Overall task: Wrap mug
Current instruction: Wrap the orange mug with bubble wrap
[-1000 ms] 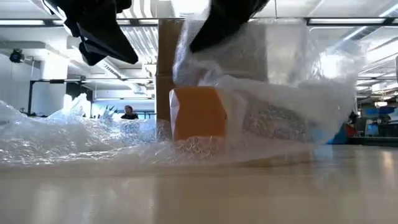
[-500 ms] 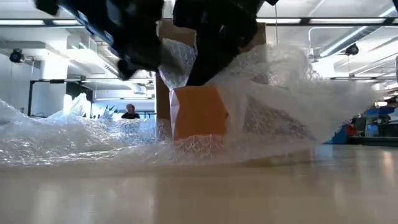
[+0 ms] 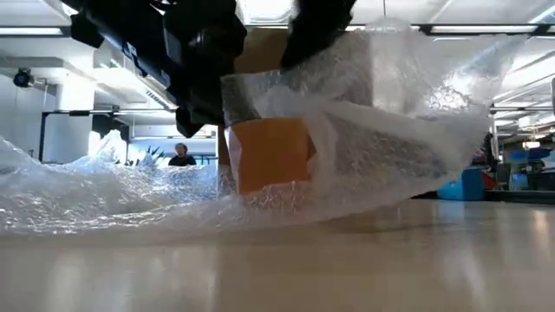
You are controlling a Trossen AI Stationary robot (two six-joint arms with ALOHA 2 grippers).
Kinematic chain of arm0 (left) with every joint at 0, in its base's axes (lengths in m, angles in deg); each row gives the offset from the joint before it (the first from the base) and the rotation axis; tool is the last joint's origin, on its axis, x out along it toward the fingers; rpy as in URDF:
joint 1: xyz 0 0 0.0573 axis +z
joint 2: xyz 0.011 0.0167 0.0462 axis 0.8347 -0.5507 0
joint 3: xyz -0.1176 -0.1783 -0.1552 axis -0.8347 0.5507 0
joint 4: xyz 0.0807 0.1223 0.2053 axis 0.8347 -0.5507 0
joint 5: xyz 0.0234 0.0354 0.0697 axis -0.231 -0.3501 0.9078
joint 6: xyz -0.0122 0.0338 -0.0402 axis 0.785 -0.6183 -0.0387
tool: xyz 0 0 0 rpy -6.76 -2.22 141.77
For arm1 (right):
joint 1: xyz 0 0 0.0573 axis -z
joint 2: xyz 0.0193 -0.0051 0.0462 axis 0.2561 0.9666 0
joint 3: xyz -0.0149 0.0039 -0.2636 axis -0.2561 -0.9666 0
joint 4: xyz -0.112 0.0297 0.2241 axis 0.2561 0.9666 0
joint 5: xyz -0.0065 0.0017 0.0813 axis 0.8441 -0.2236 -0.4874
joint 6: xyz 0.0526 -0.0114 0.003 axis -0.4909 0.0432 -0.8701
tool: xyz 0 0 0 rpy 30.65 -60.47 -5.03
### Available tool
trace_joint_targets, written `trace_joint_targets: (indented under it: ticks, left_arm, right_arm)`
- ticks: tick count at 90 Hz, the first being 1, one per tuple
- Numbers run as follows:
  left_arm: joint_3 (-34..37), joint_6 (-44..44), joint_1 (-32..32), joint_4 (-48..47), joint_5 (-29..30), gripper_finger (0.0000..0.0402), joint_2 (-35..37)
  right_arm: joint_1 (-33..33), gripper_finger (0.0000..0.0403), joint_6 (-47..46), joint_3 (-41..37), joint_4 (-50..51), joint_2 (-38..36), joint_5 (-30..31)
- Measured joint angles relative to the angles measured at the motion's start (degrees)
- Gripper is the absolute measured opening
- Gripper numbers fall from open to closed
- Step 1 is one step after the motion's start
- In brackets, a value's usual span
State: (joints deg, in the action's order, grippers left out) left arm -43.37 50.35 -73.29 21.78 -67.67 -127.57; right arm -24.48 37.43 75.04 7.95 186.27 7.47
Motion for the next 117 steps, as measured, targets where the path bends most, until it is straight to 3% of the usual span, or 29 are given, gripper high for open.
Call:
trace_joint_targets:
  ticks: [11,22,33,44,60,82,90,104,117]
  left_arm:
    - [0.00,-0.04,0.00,0.10,0.00,0.0000,0.00]
    - [0.02,-0.09,0.01,0.54,-0.06,0.0000,0.00]
    - [0.03,-0.16,0.01,1.05,-0.12,0.0000,0.00]
    - [0.04,-0.16,0.02,1.19,-0.13,0.0000,0.00]
    - [0.04,-0.01,0.02,1.25,-0.15,0.0000,0.02]
    - [0.04,0.20,0.02,1.26,-0.39,0.0000,0.07]
    - [0.20,0.81,0.04,0.17,-3.33,0.0000,1.07]
    - [0.13,4.62,-0.26,-4.78,-7.62,0.0000,6.88]
    - [0.13,3.46,-0.42,-8.24,-5.77,0.0000,13.46]
  right_arm:
    - [-0.37,0.0162,-2.92,-1.08,11.41,-5.58,0.62]
    - [-0.71,0.0175,-8.02,-9.53,14.10,-9.83,7.51]
    - [-0.71,0.0169,-8.70,-21.79,1.63,-11.57,8.91]
    - [-0.81,0.0151,-6.08,-28.40,-18.82,-9.98,3.42]
    - [-0.98,0.0110,-2.93,-25.64,-34.78,-6.97,2.24]
    - [-0.75,0.0045,0.17,-18.55,-34.31,3.06,1.62]
    - [-0.46,0.0024,0.13,-16.85,-30.99,6.19,1.43]
    - [-0.03,0.0002,-0.09,-14.66,-27.18,7.97,1.83]
    - [0.23,0.0004,0.39,-13.82,-26.97,7.98,1.84]
